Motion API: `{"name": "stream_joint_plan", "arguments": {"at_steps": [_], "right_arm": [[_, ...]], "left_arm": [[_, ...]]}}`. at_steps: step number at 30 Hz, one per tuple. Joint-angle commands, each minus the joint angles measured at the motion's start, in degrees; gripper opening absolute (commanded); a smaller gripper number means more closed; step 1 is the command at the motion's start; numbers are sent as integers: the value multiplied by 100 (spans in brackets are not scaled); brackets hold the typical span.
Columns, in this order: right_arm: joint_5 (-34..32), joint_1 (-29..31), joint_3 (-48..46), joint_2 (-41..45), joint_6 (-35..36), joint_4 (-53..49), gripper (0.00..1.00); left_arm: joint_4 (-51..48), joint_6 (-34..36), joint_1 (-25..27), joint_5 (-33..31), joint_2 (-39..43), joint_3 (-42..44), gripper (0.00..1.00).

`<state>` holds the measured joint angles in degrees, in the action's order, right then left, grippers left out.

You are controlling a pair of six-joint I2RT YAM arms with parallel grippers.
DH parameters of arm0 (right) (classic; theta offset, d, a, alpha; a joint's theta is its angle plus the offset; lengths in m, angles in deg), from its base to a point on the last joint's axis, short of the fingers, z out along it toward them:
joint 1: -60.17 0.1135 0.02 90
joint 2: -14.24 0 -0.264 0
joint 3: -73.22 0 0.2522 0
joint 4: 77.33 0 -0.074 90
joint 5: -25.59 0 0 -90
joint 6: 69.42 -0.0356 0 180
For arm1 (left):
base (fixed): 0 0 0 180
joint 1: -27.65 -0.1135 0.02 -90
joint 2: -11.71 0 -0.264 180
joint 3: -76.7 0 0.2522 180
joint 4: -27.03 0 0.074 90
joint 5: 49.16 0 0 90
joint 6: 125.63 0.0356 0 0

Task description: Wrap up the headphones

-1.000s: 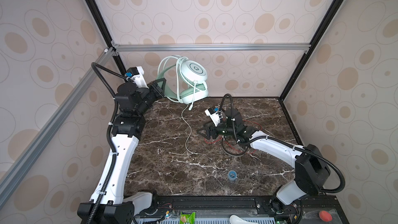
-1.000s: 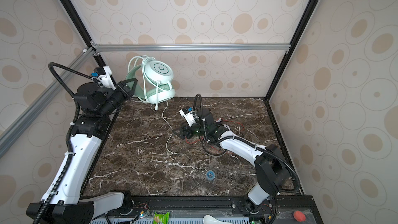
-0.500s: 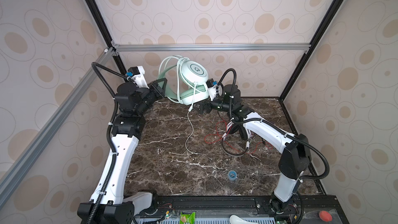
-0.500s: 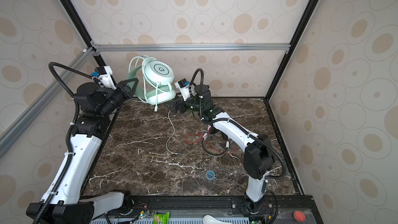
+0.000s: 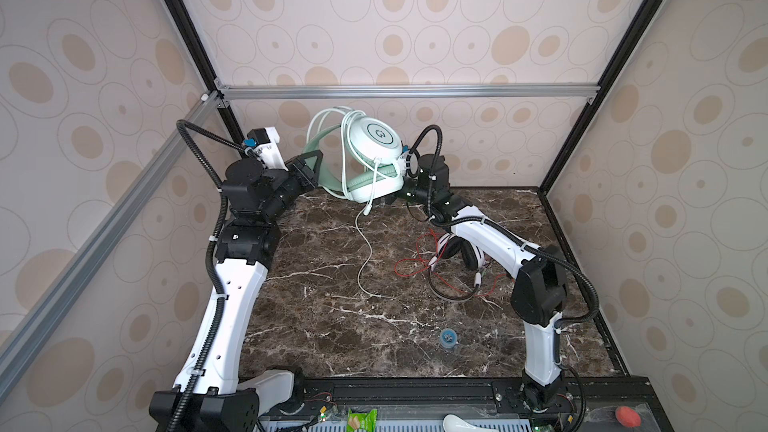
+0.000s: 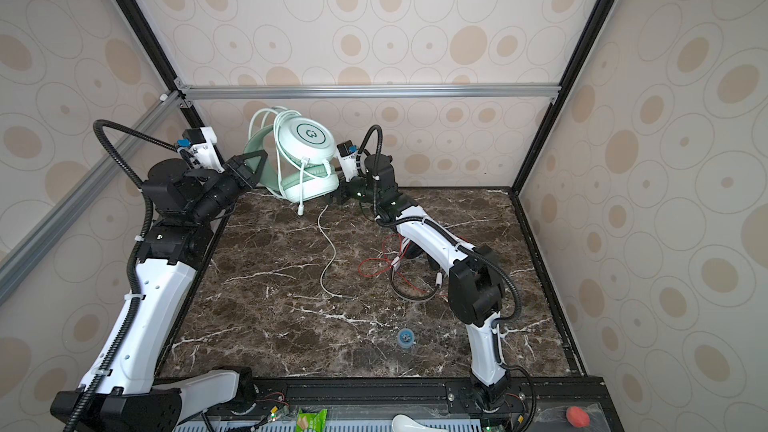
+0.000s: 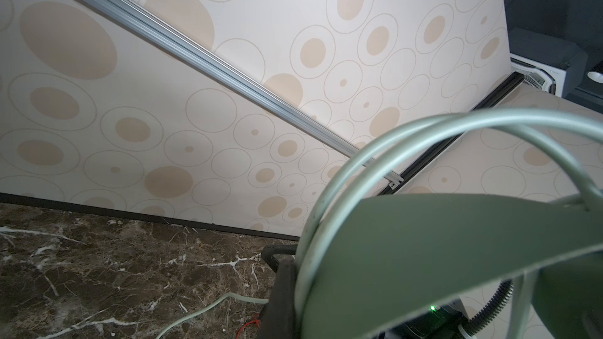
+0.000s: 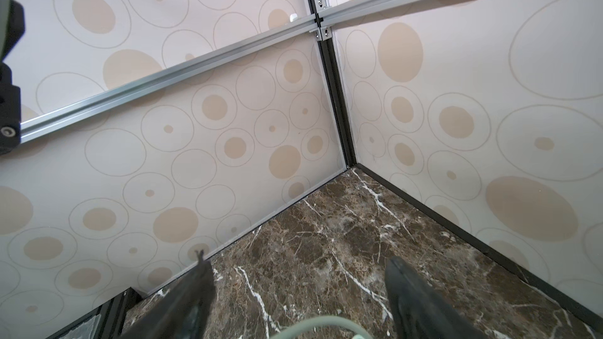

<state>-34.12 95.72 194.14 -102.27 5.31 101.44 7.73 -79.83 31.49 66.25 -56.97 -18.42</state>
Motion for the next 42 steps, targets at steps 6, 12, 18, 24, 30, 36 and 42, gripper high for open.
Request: {"name": "stream_joint_plan", "arguments": {"at_steps": [6, 12, 18, 24, 30, 36, 42], "right_arm": [[367, -30, 223, -475, -558, 537, 71], [397, -24, 94, -694, -807, 746, 66], [348, -20, 147, -1109, -1183, 1047, 66], [276, -11, 452, -1607, -1434, 1067, 65], [352, 52, 510, -1921, -1791, 1302, 56], [423, 164, 183, -2133, -2452, 1853, 49], [470, 268, -203, -2113, -2618, 1910, 37]], "left_arm": [[540, -370, -48, 61, 180, -287, 0], [545, -396, -43, 74, 187, -287, 0], [570, -447, -43, 107, 164, -291, 0], [584, -471, -36, 105, 149, -306, 0], [587, -457, -39, 91, 127, -284, 0], [686, -517, -48, 28, 60, -285, 0], [694, -497, -42, -44, 13, -360, 0]]}}
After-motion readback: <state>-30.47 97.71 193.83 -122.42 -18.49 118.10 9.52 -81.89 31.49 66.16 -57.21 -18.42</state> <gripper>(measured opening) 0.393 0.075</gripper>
